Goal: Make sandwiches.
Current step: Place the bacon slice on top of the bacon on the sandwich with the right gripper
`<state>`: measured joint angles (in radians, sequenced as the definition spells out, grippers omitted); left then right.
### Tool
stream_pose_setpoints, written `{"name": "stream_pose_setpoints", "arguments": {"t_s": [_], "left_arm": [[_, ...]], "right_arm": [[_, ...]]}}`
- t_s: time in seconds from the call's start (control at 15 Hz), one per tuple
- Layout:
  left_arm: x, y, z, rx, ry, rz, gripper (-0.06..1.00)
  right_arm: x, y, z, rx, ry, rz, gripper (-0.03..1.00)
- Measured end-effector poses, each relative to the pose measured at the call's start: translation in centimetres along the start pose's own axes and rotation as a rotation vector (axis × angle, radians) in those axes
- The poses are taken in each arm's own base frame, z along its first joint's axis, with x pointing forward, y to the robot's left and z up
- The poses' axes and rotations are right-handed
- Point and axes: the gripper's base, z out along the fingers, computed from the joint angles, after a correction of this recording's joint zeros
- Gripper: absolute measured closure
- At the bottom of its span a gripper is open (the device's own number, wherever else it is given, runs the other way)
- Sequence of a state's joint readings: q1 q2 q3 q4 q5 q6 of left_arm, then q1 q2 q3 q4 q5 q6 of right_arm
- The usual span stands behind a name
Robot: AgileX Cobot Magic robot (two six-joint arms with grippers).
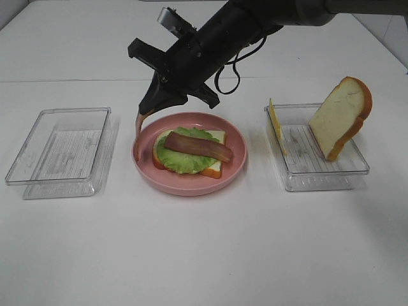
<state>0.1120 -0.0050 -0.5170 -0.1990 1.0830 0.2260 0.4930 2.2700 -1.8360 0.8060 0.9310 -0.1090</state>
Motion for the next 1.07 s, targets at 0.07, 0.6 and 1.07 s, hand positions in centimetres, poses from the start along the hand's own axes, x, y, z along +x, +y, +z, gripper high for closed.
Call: {"name": "stream_pose_setpoints", "arguments": {"t_s": [0.07, 0.6, 1.07], "left_arm": [[0.0, 0.0, 0.0, 0.000, 0.000, 0.000, -0.05], [0.0, 0.0, 0.0, 0.000, 0.000, 0.000, -0.05], [0.0, 0.0, 0.0, 0.000, 0.000, 0.000, -0.05]], "right_arm": [[0.0, -0.2, 0.0, 0.021, 0.002, -0.013, 0.95], [0.1, -2.4, -0.3, 0.270, 0.017, -0.053, 0.95], [-0.1, -3.8, -0.8, 0.432, 0.014, -0.096, 0.95]]}}
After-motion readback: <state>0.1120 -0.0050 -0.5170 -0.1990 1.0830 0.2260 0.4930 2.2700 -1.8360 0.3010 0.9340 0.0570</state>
